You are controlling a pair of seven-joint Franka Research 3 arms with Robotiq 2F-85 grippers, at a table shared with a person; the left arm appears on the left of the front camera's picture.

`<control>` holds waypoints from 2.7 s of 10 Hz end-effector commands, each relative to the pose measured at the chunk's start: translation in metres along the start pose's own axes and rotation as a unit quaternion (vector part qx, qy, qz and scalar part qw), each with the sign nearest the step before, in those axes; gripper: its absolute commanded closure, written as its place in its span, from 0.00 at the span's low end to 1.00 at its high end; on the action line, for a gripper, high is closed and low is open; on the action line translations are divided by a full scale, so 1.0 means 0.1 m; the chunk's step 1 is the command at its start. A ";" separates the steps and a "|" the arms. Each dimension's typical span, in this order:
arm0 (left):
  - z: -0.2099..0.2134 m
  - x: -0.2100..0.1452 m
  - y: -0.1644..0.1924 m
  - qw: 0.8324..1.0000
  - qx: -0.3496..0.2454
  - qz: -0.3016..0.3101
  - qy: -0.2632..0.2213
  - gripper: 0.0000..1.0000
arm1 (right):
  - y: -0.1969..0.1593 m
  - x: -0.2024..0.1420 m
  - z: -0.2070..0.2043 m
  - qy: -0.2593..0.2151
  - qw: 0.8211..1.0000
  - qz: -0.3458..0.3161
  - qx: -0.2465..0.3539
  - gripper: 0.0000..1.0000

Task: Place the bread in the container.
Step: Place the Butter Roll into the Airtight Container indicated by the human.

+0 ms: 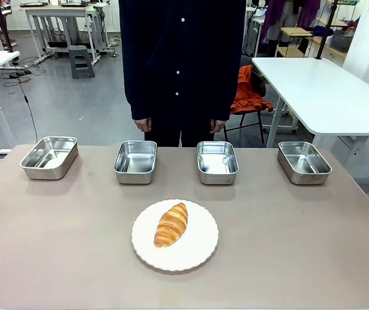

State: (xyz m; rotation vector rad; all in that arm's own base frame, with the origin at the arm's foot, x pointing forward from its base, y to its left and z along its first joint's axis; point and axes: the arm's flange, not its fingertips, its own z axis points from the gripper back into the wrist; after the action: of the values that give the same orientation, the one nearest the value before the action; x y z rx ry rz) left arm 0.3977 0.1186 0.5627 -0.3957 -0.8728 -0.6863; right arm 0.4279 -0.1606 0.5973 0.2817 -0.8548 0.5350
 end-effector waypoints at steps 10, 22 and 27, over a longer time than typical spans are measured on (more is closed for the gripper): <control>0.01 0.00 -0.01 1.000 0.001 -0.001 -0.002 0.00 | 0.00 -0.01 -0.01 -0.009 1.000 -0.001 0.006 0.00; 0.01 0.00 -0.01 1.000 0.001 -0.001 -0.002 0.00 | 0.00 -0.01 -0.01 -0.009 1.000 -0.001 0.006 0.00; 0.01 0.00 -0.01 1.000 0.001 -0.001 -0.002 0.00 | 0.00 -0.01 -0.01 -0.009 1.000 -0.001 0.006 0.00</control>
State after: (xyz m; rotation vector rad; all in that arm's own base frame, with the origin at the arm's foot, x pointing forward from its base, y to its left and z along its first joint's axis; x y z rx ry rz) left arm 0.3977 0.1186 0.5627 -0.3956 -0.8729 -0.6863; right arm 0.4279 -0.1607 0.5973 0.2817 -0.8548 0.5350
